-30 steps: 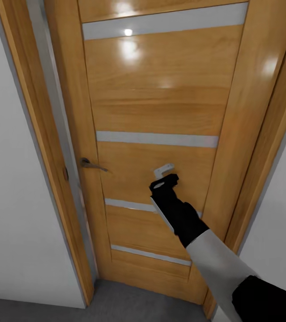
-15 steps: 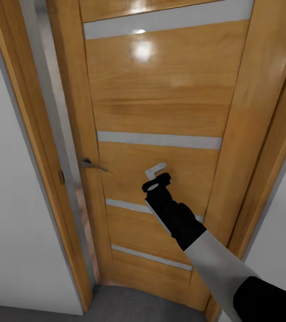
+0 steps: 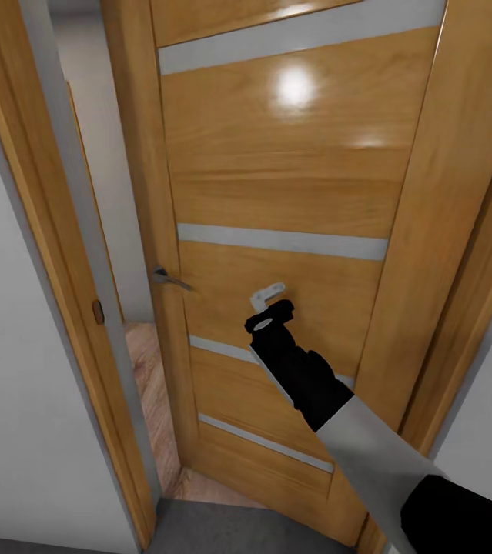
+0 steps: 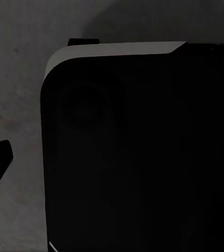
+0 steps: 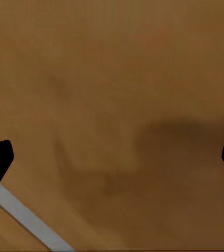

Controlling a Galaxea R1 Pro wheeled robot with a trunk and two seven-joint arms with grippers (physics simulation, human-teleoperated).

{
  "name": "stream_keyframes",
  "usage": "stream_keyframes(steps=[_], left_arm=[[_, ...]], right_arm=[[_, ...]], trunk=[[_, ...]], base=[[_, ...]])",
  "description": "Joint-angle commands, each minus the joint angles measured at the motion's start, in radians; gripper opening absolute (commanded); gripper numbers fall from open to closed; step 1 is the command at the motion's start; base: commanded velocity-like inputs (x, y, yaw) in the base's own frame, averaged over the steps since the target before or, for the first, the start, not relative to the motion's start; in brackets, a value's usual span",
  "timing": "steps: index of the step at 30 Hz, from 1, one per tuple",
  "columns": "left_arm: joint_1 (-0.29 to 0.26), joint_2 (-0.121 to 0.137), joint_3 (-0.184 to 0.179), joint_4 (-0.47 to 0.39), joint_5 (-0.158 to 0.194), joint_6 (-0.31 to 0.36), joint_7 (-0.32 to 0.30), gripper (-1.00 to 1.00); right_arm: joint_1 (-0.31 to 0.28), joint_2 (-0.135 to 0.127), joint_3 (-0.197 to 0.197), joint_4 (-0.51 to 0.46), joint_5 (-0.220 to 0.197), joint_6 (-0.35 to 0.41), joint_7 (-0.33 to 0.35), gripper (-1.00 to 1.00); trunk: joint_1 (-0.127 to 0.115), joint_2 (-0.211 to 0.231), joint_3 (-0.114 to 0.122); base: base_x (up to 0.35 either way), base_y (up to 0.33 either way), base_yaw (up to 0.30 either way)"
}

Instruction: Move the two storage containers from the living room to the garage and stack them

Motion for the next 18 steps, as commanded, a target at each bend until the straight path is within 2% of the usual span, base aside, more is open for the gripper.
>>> stream_keyframes(steps=[1,5,10,18], left_arm=[[0.000,0.000,0.001,-0.001,0.002,-0.002,-0.001,1.00],[0.000,0.000,0.001,-0.001,0.002,-0.002,-0.001,1.00],[0.000,0.000,0.001,-0.001,0.002,-0.002,-0.001,1.00],[0.000,-0.001,0.000,-0.001,0.002,-0.002,-0.001,1.00]], right_arm=[[-0.001,0.000,0.001,0.002,0.005,0.011,-0.006,1.00],[-0.001,0.000,0.004,-0.089,0.000,0.026,-0.001,1.00],[-0.001,0.000,0.026,-0.177,-0.007,0.088,0.005,1.00],[-0.001,0.000,0.033,-0.195,-0.014,0.103,0.008,1.00]], trunk=[[0.000,0.000,-0.001],[0.000,0.000,-0.001],[0.000,0.000,-0.001],[0.000,0.000,-0.001]], base=[[0.000,0.000,0.000],[0.000,0.000,0.000],[0.000,0.000,0.000],[0.039,0.000,0.000]])
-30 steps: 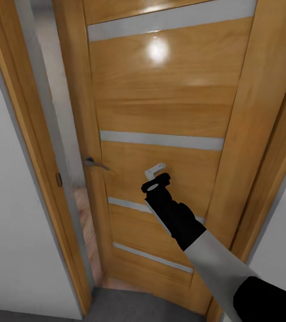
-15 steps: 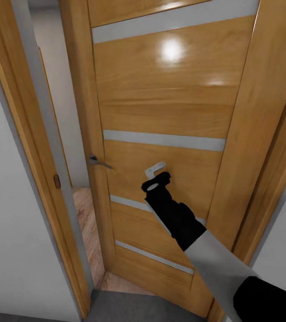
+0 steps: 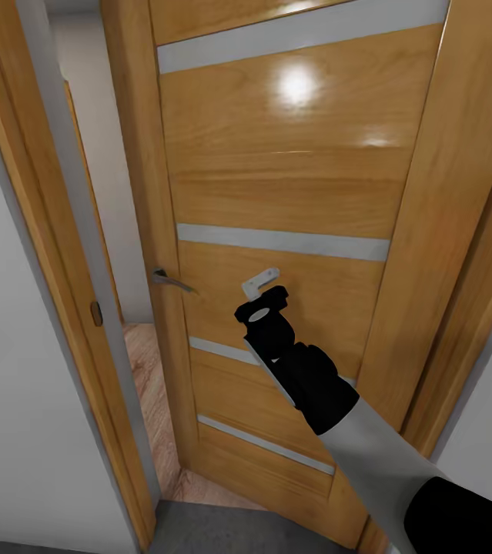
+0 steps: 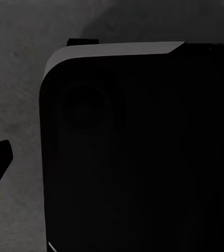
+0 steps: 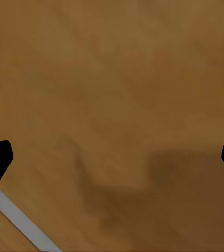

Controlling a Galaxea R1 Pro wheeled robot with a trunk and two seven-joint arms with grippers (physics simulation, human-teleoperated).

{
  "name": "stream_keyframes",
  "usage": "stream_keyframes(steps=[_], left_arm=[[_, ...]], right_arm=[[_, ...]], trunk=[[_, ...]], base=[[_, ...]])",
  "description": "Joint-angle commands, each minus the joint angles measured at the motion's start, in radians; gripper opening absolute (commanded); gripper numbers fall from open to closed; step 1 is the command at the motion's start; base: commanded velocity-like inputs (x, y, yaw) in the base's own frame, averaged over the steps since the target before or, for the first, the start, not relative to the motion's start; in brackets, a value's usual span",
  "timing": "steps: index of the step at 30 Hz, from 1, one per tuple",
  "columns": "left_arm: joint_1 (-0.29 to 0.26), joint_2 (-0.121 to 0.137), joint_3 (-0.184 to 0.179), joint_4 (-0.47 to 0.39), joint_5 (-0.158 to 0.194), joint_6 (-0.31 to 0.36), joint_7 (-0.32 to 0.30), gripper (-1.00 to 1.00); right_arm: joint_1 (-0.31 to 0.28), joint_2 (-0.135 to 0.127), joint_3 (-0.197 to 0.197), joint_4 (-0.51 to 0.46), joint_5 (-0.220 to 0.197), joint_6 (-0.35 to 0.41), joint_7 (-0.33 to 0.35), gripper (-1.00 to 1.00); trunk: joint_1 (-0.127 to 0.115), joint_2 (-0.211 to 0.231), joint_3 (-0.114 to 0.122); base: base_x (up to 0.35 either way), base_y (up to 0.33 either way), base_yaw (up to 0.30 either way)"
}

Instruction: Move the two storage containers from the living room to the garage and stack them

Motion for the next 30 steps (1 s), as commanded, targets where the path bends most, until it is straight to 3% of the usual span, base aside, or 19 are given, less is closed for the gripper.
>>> stream_keyframes(steps=[1,12,17,18,24,25,28,30], left_arm=[[0.000,0.000,0.000,0.000,0.001,-0.002,-0.002,1.00],[0.000,0.000,-0.003,0.000,-0.001,-0.002,-0.001,1.00],[0.000,0.000,-0.002,0.000,0.000,-0.003,-0.001,1.00],[0.000,0.000,-0.002,0.000,-0.001,-0.003,-0.001,1.00],[0.000,0.000,-0.002,0.000,0.000,-0.003,-0.001,1.00],[0.000,0.000,-0.002,0.000,-0.001,-0.003,-0.001,1.00],[0.000,0.000,-0.002,0.000,-0.001,-0.003,-0.001,1.00],[0.000,0.000,-0.002,0.000,-0.001,-0.003,-0.001,1.00]], right_arm=[[-0.001,0.000,0.002,0.000,-0.001,0.005,-0.004,1.00],[-0.001,0.000,0.003,0.008,-0.003,0.004,-0.006,1.00],[-0.001,0.000,0.003,0.025,-0.003,0.001,-0.008,1.00],[-0.001,0.000,0.002,0.095,0.002,-0.013,-0.016,1.00],[-0.071,0.000,-0.008,0.242,0.004,-0.042,-0.019,1.00],[-0.115,0.000,-0.025,0.348,0.003,-0.079,-0.020,1.00],[-0.135,0.000,-0.037,0.397,0.003,-0.100,-0.020,1.00],[-0.173,0.000,-0.041,0.480,0.002,-0.134,-0.021,1.00]], trunk=[[0.000,0.000,-0.001],[0.000,0.000,-0.001],[0.000,0.000,-0.001],[0.000,0.000,-0.001],[0.000,0.000,-0.001],[0.000,0.000,-0.001],[0.000,0.000,-0.001],[0.000,0.000,-0.001]], base=[[0.249,0.000,0.000],[0.305,0.000,0.000],[0.103,0.000,0.000],[0.006,0.000,0.000],[0.001,0.000,0.000],[0.000,0.000,0.000],[0.000,0.000,0.000],[0.000,0.000,0.000]])
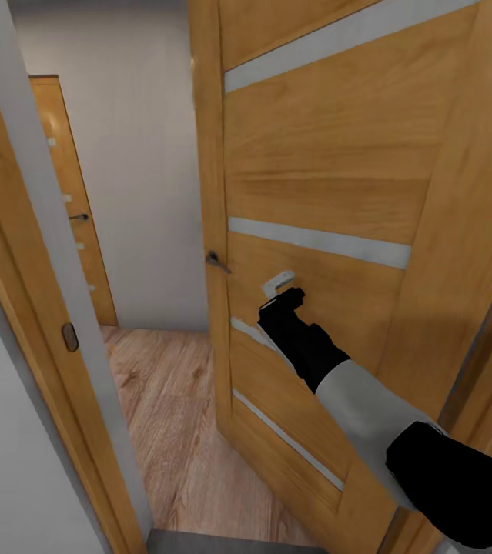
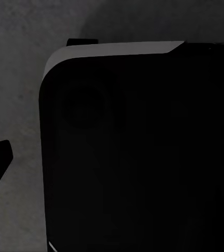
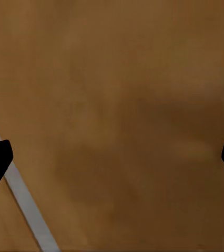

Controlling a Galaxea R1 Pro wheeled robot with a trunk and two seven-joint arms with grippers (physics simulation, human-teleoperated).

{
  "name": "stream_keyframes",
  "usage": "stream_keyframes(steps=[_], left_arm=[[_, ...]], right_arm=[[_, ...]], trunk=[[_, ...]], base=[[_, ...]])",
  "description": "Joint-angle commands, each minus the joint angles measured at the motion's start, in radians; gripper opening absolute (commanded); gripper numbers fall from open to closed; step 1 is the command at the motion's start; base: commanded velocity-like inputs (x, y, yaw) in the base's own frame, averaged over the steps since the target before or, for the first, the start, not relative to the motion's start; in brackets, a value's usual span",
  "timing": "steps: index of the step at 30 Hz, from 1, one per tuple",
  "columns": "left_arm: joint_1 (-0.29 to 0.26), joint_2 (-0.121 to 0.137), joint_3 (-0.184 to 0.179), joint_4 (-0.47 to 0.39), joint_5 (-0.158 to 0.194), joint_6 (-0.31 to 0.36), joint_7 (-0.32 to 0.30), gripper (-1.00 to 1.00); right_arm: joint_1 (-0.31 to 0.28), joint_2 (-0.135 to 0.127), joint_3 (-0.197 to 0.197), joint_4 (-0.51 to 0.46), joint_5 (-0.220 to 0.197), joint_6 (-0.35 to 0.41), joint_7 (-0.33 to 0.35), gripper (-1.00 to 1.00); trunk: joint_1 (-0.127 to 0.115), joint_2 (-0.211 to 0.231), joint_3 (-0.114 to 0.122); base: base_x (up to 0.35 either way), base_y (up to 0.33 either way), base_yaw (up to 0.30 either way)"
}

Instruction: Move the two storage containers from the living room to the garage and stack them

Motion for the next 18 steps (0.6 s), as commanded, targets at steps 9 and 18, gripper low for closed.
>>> stream_keyframes(steps=[9,18], left_arm=[[0.000,0.000,0.000,0.000,0.002,-0.002,-0.001,1.00],[0.000,-0.002,0.000,0.000,0.001,-0.002,-0.001,1.00]], right_arm=[[-0.013,0.000,0.002,0.018,0.003,-0.008,-0.004,1.00],[-0.007,0.000,-0.001,-0.215,-0.177,0.125,0.001,1.00]], trunk=[[0.000,-0.001,-0.001],[0.000,-0.001,-0.001]], base=[[0.000,0.000,0.000],[0.000,0.000,0.000]])
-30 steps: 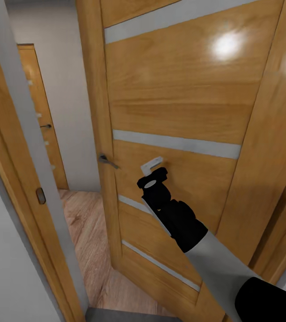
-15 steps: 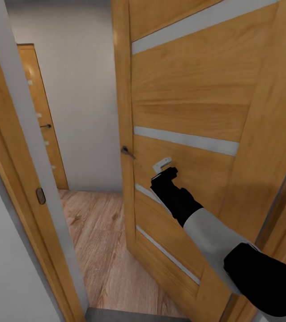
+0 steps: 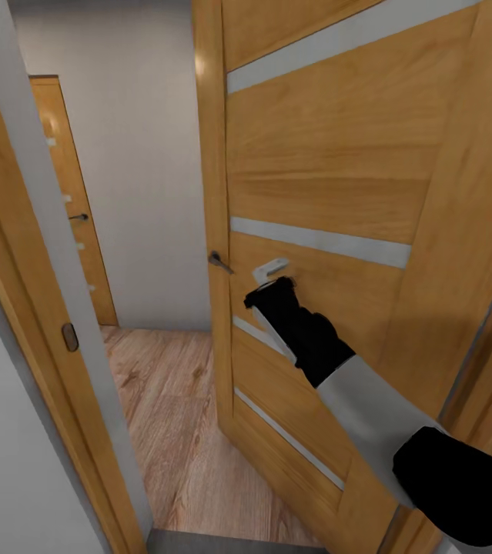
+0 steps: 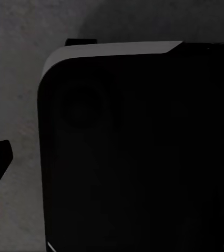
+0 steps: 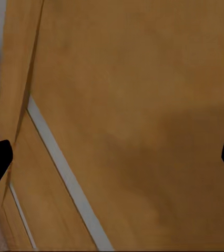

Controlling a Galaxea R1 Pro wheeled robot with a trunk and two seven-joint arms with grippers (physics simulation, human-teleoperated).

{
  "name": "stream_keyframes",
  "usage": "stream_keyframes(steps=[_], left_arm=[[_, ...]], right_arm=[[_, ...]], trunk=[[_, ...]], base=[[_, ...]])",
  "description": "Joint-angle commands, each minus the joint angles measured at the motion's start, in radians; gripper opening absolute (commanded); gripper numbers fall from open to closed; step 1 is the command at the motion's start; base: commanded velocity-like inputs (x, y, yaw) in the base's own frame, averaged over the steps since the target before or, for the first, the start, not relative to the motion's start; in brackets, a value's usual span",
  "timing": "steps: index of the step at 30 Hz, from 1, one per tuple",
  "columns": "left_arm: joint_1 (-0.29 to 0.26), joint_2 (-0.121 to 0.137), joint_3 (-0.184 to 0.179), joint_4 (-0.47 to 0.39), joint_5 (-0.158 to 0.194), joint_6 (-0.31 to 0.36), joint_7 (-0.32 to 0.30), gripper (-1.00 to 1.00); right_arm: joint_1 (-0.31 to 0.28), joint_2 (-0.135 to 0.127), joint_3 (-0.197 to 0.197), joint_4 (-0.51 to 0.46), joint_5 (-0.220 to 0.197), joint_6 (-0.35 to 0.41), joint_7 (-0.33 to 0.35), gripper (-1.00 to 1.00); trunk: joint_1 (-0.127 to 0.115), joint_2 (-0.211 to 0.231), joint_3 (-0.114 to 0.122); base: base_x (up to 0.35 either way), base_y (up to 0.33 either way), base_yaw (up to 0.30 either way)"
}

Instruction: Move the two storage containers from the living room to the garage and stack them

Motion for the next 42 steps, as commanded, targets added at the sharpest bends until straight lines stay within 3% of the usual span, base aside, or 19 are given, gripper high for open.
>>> stream_keyframes(steps=[1,6,23,30,38,42], left_arm=[[0.000,-0.001,0.000,0.000,0.002,-0.002,-0.001,1.00],[0.000,-0.004,-0.001,0.000,0.002,-0.002,-0.001,1.00],[0.000,-0.003,-0.001,0.000,0.003,-0.002,-0.001,1.00],[0.000,-0.003,-0.001,0.000,0.003,-0.002,-0.001,1.00],[0.000,-0.003,0.001,0.000,0.008,-0.002,-0.001,1.00],[0.000,-0.003,-0.002,0.000,0.004,-0.002,-0.002,1.00]], right_arm=[[0.000,0.000,0.002,-0.010,-0.022,0.010,-0.010,1.00],[-0.002,0.000,0.004,-0.043,-0.077,0.037,-0.008,1.00],[-0.003,0.000,0.003,-0.037,-0.089,0.029,-0.003,1.00],[0.001,0.000,0.003,-0.034,-0.147,0.022,-0.005,1.00],[0.003,0.000,0.003,-0.033,-0.151,0.020,-0.009,1.00],[0.003,0.000,0.010,-0.037,-0.132,-0.003,-0.021,1.00]], trunk=[[0.000,-0.001,-0.001],[0.000,-0.001,-0.001],[0.000,-0.001,-0.001],[0.000,-0.001,-0.001],[0.000,-0.001,-0.001],[0.000,-0.001,-0.001]], base=[[0.000,0.000,0.000],[0.000,0.000,0.000],[0.000,0.000,0.000],[0.000,0.000,0.000],[0.000,0.000,0.000],[0.219,0.000,0.000]])
